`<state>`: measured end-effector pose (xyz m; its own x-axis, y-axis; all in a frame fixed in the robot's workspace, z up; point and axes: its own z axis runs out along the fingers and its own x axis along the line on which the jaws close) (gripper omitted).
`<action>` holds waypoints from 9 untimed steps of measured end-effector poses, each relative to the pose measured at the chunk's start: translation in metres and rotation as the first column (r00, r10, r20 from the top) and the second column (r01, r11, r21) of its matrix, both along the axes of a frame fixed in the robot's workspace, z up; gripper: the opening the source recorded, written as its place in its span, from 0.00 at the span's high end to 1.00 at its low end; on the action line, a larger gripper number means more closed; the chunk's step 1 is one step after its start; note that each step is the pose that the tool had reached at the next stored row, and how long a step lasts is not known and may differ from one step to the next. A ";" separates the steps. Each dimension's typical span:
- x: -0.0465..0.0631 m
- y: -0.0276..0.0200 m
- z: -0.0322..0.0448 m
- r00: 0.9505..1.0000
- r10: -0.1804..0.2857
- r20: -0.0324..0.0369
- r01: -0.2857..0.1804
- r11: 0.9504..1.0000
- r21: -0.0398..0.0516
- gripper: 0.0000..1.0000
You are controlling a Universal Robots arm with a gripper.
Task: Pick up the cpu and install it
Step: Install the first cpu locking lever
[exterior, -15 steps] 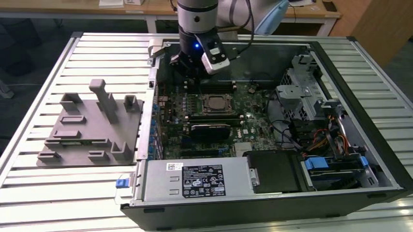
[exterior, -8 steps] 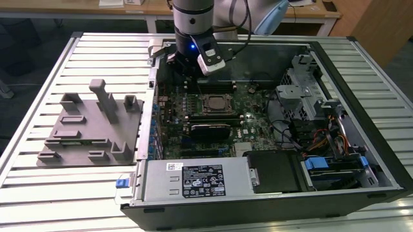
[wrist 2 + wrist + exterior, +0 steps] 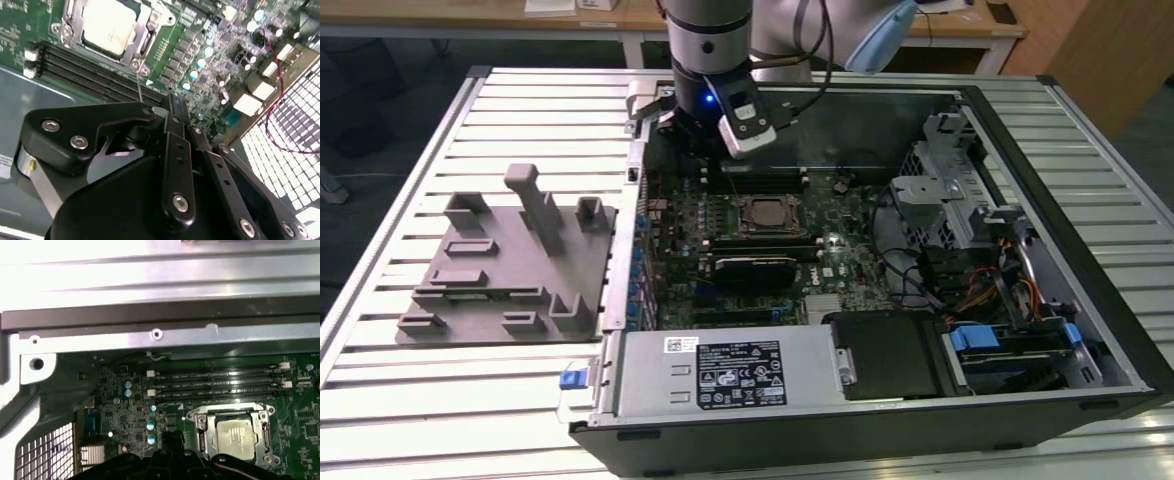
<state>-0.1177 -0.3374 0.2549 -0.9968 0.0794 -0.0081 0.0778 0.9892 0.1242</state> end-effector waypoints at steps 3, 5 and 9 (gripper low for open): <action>0.000 -0.0003 -0.0003 1.000 0.000 -0.001 0.000 0.999 0.034 0.89; 0.000 -0.0003 -0.0007 1.000 0.000 -0.004 0.000 0.999 0.053 0.89; 0.000 -0.0004 -0.0013 1.000 0.000 -0.009 0.001 0.996 0.089 0.89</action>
